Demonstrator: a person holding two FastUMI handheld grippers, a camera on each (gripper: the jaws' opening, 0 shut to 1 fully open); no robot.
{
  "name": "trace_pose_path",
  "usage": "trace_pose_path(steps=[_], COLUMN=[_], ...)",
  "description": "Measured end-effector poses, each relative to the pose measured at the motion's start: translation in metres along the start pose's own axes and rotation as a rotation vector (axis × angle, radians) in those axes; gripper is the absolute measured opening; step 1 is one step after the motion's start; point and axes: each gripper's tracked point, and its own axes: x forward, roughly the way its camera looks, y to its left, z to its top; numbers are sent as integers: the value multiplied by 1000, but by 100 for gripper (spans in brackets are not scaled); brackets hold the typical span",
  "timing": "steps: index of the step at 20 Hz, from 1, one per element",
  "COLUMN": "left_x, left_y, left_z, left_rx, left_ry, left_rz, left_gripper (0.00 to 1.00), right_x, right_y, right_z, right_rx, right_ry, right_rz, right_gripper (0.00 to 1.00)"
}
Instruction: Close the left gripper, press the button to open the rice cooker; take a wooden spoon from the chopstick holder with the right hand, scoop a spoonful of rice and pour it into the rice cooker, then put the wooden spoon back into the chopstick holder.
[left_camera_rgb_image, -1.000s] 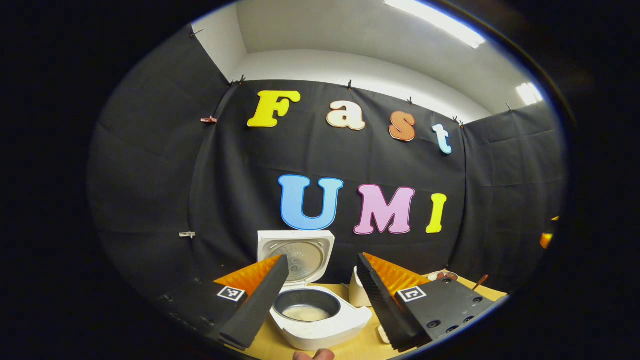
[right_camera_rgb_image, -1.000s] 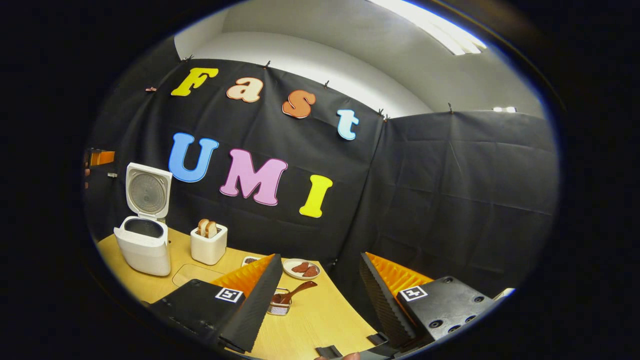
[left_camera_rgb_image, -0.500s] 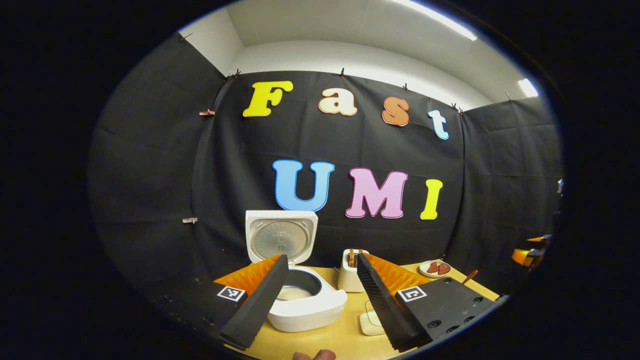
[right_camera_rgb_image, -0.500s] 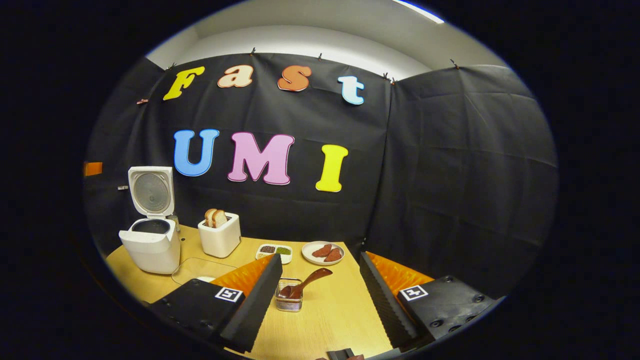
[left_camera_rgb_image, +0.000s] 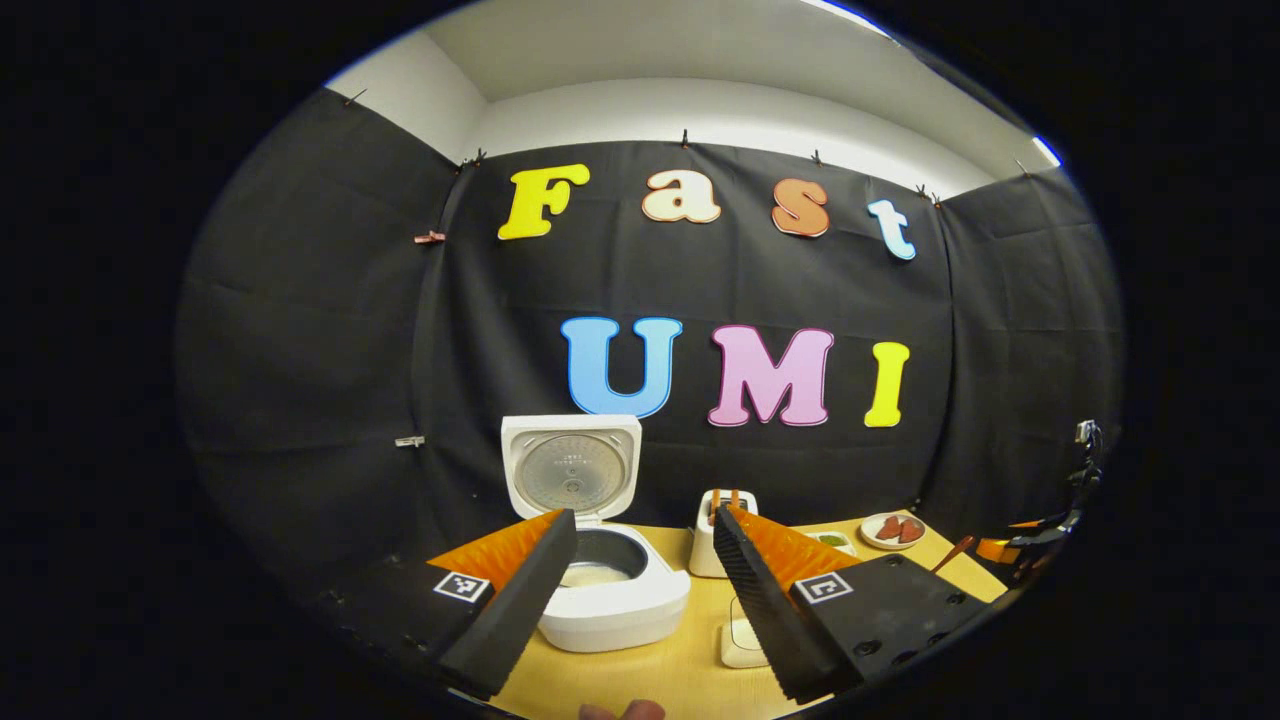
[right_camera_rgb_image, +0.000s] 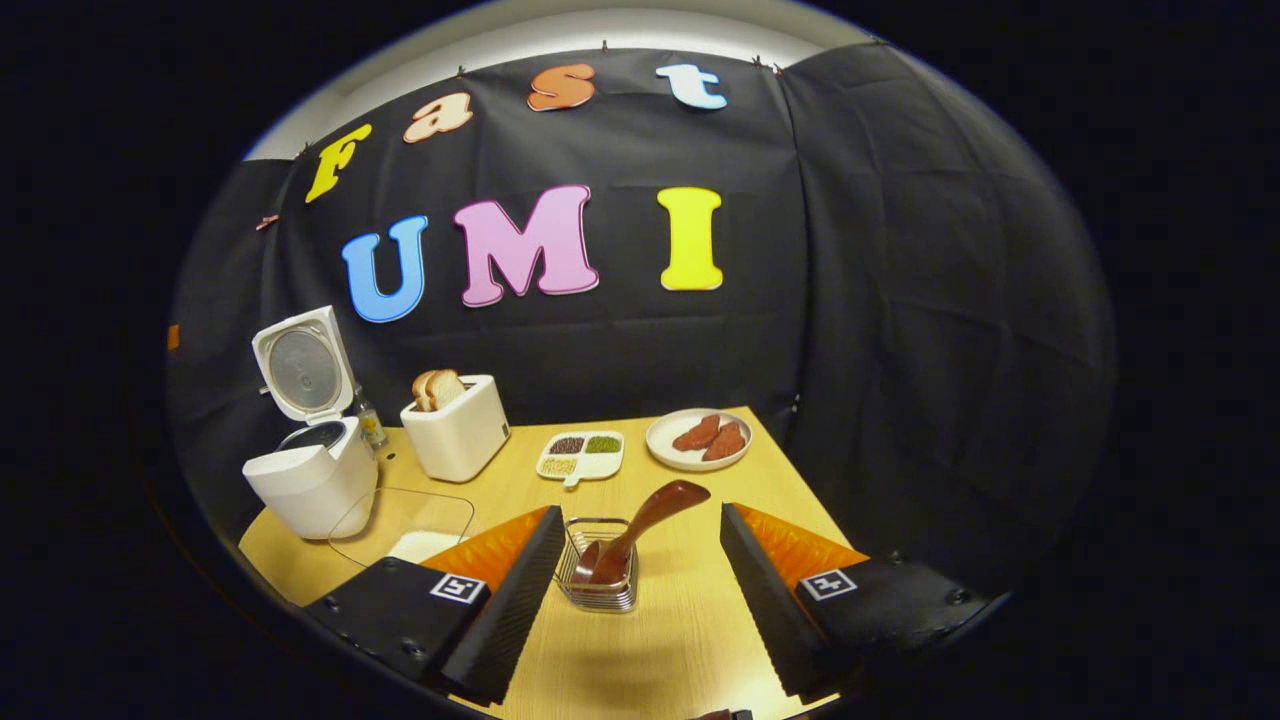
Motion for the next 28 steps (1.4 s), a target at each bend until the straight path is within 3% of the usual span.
trace_pose_path(steps=[6, 7, 8, 12, 13, 14, 16, 17, 20, 21, 22, 23, 25, 27, 28], left_x=[-9, -11, -13, -18, -19, -21, -26, -29, -37, -39, -41, -44, -48, -52, -54], left_y=[-10, -10, -10, -10, -8, -7, -2, -1, 5, 6, 7, 9, 13, 16, 18], left_z=[-10, -13, -14, -18, -18, -17, -17, -20, -22, -25, -25, -25, -24, -24, -23], left_rx=[15, 18, 27, 70, 71, 72, 81, 86, 84, 76, 68, 64, 64, 62, 58], left_ry=[47, 54, 63, 90, 95, 97, 104, 108, 119, 123, 125, 125, 122, 118, 116], left_rz=[85, 97, 107, 139, 149, 158, 180, 187, 205, 211, 215, 220, 229, 239, 240], left_gripper=[95, 95, 95, 95, 94, 93, 92, 92, 92, 92, 92, 92, 92, 92, 92], right_x=[59, 69, 81, 112, 114, 115, 114, 111, 111, 111, 114, 114, 118, 116, 113], right_y=[-4, -4, -2, -1, -2, 2, 13, 17, 32, 35, 36, 35, 38, 37, 36], right_z=[-35, -39, -44, -54, -54, -54, -53, -54, -68, -70, -76, -71, -67, -66, -63], right_rx=[142, 162, 182, 198, 203, 205, 188, 172, 168, 159, 143, 154, 167, 157, 171], right_ry=[61, 74, 82, 102, 102, 99, 91, 95, 138, 140, 141, 138, 145, 139, 143], right_rz=[73, 83, 90, 80, 74, 78, 96, 109, 150, 158, 150, 151, 154, 161, 155], right_gripper=[92, 83, 80, 78, 67, 44, 44, 37, 38, 29, 38, 21, 23, 16, 20])
